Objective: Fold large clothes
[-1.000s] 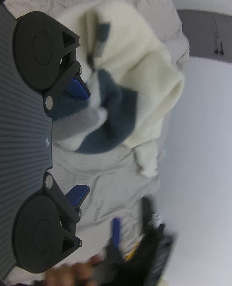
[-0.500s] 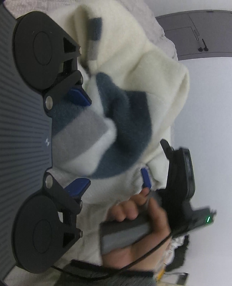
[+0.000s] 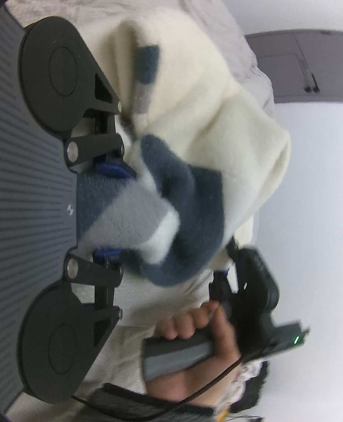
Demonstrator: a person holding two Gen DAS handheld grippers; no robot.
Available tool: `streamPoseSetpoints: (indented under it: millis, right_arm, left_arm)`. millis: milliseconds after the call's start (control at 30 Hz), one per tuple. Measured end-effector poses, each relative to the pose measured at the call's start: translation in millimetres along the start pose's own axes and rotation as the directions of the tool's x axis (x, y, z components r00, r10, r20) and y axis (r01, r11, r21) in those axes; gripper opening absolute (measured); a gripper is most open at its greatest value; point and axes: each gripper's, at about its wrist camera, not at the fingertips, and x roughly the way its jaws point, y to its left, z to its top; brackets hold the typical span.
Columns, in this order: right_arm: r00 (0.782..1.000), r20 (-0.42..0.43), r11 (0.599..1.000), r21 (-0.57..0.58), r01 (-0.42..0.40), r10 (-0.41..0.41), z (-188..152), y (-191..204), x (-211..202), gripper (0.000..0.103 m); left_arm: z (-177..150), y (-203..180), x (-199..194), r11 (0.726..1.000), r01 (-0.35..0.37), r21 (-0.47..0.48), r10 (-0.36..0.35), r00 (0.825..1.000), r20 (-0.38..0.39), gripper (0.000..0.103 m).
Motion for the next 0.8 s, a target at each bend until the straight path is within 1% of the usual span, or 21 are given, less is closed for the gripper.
streamPoseSetpoints:
  millis: [33,67,133,200,267,300,367,433,600,733,800]
  right_arm:
    - [1.0,0.01,1.0,-0.005,0.004,-0.004,0,1,-4,0.017]
    - [1.0,0.023,1.0,-0.01,0.011,-0.01,-1,3,-9,0.015]
    - [0.998,0.066,0.999,-0.037,0.02,-0.017,-3,8,-24,0.014]
    - [0.996,0.088,0.998,-0.059,0.021,-0.016,-3,15,-35,0.013]
    - [0.995,0.099,0.998,-0.054,0.019,-0.013,-5,21,-48,0.013]
    - [0.995,0.1,0.998,-0.059,0.013,-0.007,-7,26,-54,0.012]
    - [0.994,0.106,0.995,-0.102,0.018,-0.007,-11,39,-68,0.012]
    - [0.993,0.122,0.989,-0.144,0.018,0.0,-18,56,-87,0.012]
    - [0.987,0.16,0.979,-0.2,0.041,-0.009,-39,87,-134,0.011]
    - [0.98,0.2,0.973,-0.22,0.067,-0.022,-59,108,-181,0.011]
    - [0.976,0.214,0.971,-0.222,0.083,-0.034,-71,114,-206,0.011]
  left_arm:
    - [1,3,-1,1.0,0.001,-0.011,-0.001,1.0,0.005,0.05]
    - [1,6,-3,0.999,0.002,-0.033,-0.001,1.0,0.014,0.046]
    - [2,15,-11,0.996,0.006,-0.09,-0.003,0.999,0.039,0.038]
    - [2,25,-21,0.989,0.0,-0.15,0.011,0.998,0.068,0.031]
    - [4,35,-33,0.982,-0.019,-0.187,0.039,0.994,0.102,0.029]
    - [5,38,-37,0.981,-0.034,-0.191,0.055,0.992,0.111,0.029]
    - [3,45,-45,0.978,-0.073,-0.194,0.097,0.989,0.116,0.027]
    - [1,56,-54,0.968,-0.07,-0.242,0.097,0.99,0.105,0.026]
    - [0,90,-93,0.921,-0.078,-0.383,0.132,0.984,0.117,0.024]
    - [5,111,-128,0.901,-0.123,-0.415,0.196,0.971,0.138,0.024]
    - [9,114,-141,0.9,-0.177,-0.398,0.254,0.956,0.148,0.024]
